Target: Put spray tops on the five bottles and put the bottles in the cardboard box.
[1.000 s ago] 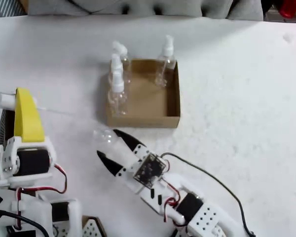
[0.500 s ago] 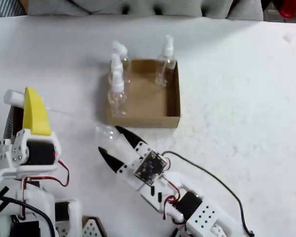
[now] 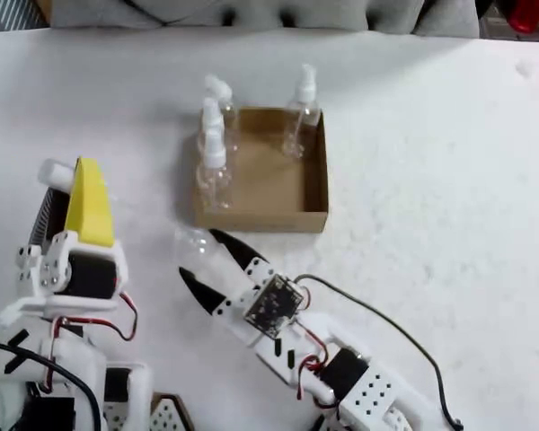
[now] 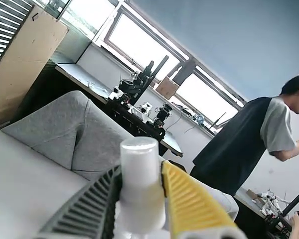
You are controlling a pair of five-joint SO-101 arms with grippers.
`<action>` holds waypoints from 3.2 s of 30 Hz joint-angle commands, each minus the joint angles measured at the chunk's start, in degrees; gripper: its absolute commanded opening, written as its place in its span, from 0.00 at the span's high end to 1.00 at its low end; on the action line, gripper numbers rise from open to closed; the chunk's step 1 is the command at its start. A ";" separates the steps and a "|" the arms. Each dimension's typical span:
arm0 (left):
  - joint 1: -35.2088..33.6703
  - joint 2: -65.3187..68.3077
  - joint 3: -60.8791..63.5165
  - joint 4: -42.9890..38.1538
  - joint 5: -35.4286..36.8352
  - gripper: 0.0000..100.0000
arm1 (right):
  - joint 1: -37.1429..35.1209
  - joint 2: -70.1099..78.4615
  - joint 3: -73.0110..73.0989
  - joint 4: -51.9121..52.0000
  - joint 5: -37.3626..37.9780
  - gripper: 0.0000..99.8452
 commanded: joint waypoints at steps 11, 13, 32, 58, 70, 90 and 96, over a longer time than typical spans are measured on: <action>14.90 -0.40 7.21 0.97 -11.69 0.98 | 0.66 -0.04 -3.87 -1.27 0.79 0.98; 16.13 -0.31 8.26 0.97 -11.87 0.98 | 0.66 -0.04 -3.87 -1.27 0.79 0.98; 19.38 -0.40 8.97 4.22 -19.08 0.98 | 0.66 -0.04 -3.78 -1.36 0.79 0.98; 19.56 -0.57 9.05 8.26 -22.33 0.78 | 2.33 -0.13 -3.87 -1.71 0.70 0.98; 19.12 -0.66 8.26 8.53 -22.24 0.76 | 2.42 -0.13 -3.87 -1.71 0.79 0.98; 19.56 -0.66 3.25 13.80 -18.29 0.91 | 22.02 0.04 -19.43 13.23 -8.35 0.98; 23.87 -0.66 4.66 13.01 -18.20 0.95 | 26.07 0.40 -26.29 20.62 -12.31 0.98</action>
